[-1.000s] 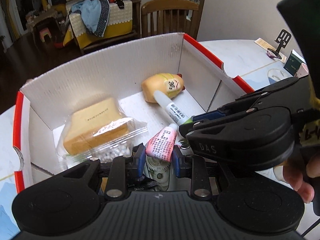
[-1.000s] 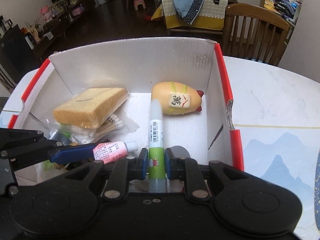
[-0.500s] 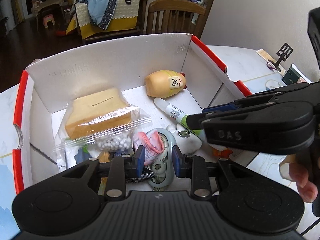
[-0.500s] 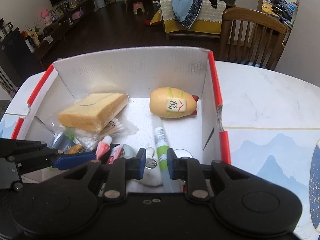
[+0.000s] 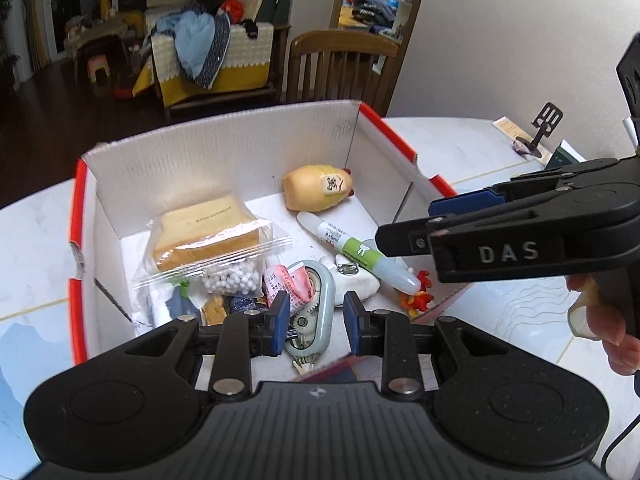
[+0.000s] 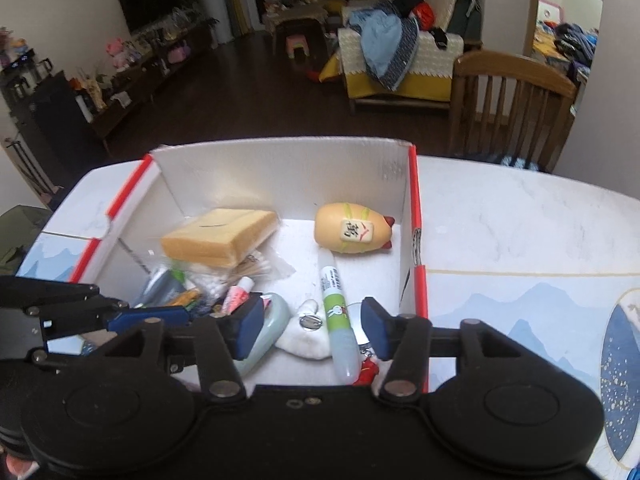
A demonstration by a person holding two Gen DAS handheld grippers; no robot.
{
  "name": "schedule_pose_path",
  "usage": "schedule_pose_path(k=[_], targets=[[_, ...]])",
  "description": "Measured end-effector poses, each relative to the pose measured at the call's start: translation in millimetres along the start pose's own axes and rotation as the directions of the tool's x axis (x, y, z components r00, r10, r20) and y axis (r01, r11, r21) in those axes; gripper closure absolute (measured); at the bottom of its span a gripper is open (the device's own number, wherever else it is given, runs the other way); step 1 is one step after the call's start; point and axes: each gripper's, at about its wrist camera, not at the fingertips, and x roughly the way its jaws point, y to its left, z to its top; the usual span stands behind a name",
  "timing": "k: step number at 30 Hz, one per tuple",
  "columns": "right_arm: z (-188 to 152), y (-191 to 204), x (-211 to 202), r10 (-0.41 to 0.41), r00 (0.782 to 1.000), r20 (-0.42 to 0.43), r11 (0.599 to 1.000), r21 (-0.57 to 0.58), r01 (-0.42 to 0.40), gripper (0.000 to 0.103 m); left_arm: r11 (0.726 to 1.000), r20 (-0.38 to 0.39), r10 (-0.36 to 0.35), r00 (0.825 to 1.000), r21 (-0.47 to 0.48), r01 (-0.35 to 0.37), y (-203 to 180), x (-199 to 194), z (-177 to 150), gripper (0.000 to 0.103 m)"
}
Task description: Organize objects
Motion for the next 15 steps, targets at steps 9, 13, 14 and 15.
schedule_pose_path(k=[9,13,14,15], targets=[[-13.6,17.1,-41.6,0.048,0.995,0.092,0.997,-0.068,-0.042,0.039,1.0,0.078,0.018,0.997,0.003,-0.019,-3.2,-37.9,-6.9,0.076],[-23.2,25.5,-57.8,0.065,0.987,0.145,0.994,-0.099,-0.051,0.033,0.999,0.117,0.033,0.993,0.004,-0.034,-4.7,-55.7,-10.2,0.076],[-25.2,27.0,-61.1,0.07,0.985,0.157,0.993,-0.104,-0.054,0.031,0.999,0.124,0.036,0.992,-0.001,-0.037,-4.8,-59.9,-11.1,0.076],[-27.3,28.2,-65.2,0.077,0.982,0.17,0.992,-0.11,-0.058,0.029,0.999,0.131,0.041,0.991,-0.006,-0.041,-4.6,-63.8,-12.1,0.076]])
